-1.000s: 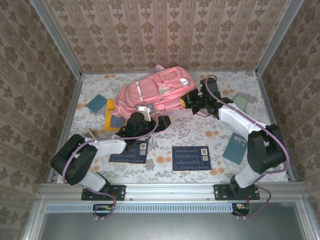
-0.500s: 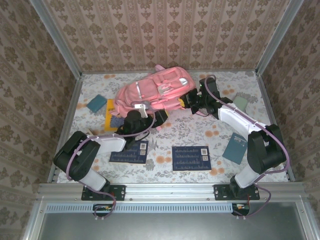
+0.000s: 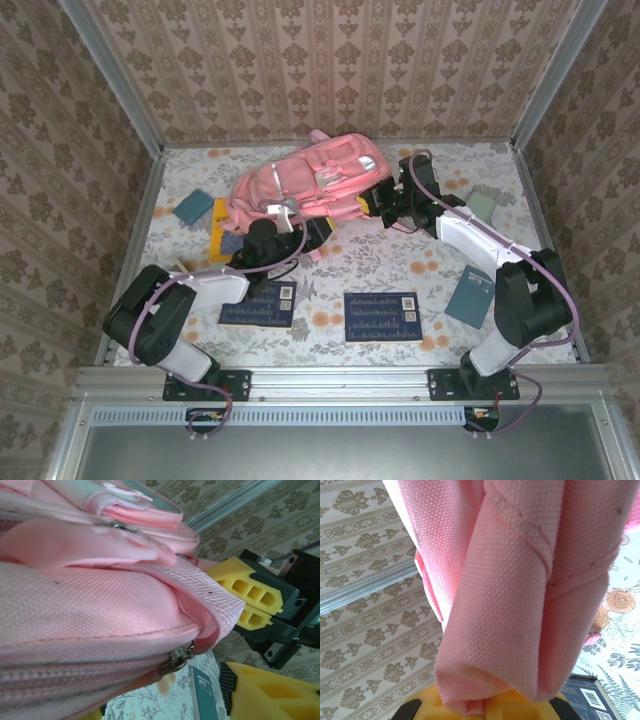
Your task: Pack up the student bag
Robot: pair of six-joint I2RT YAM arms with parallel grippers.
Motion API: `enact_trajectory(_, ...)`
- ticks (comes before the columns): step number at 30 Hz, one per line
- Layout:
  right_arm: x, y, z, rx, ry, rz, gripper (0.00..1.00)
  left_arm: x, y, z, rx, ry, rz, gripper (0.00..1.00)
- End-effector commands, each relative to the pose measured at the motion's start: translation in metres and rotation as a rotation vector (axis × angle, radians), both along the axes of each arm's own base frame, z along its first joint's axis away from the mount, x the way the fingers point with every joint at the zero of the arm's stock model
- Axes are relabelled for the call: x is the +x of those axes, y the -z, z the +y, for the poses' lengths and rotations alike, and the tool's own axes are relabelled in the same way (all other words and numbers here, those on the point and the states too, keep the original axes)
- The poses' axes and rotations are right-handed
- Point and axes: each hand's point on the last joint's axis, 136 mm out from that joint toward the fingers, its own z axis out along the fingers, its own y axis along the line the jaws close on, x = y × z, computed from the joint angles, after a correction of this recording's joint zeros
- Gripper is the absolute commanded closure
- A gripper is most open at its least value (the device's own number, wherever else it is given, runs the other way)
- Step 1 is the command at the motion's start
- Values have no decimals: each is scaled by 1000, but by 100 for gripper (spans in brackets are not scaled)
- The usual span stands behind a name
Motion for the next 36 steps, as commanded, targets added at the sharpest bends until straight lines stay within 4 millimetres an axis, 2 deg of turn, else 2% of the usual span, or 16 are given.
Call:
enact_trajectory(1, -4, -26, 21, 94, -76, -41, 100, -3, -26, 3, -53, 8, -66, 40)
enact_trajectory(4, -4, -24, 21, 92, -77, -35, 100, -4, -24, 4, -49, 12, -63, 51)
enact_trajectory(10, -4, -26, 21, 93, -78, -37, 100, -4, -19, 4, -30, 11, -55, 53)
enact_trajectory(12, -3, -25, 21, 91, -77, -38, 100, -4, -18, 4, -26, 11, -55, 61)
enact_trajectory(16, -4, -26, 20, 92, -76, -39, 100, -3, -13, 4, -14, 7, -48, 69)
enact_trajectory(19, -3, -26, 21, 92, -76, -37, 100, -2, -10, 4, 2, 3, -41, 70)
enact_trajectory(22, -3, -28, 21, 95, -79, -41, 100, -1, -7, 6, 15, -4, -41, 76)
enact_trajectory(27, -3, -28, 21, 96, -77, -41, 100, 0, -3, 10, 53, -24, -36, 99)
enact_trajectory(32, -3, -25, 18, 97, -71, -39, 100, 0, 5, 24, 159, -74, -22, 100)
enact_trajectory(36, -3, -17, 10, 94, -53, -29, 100, -2, 14, 49, 333, -146, -10, 100)
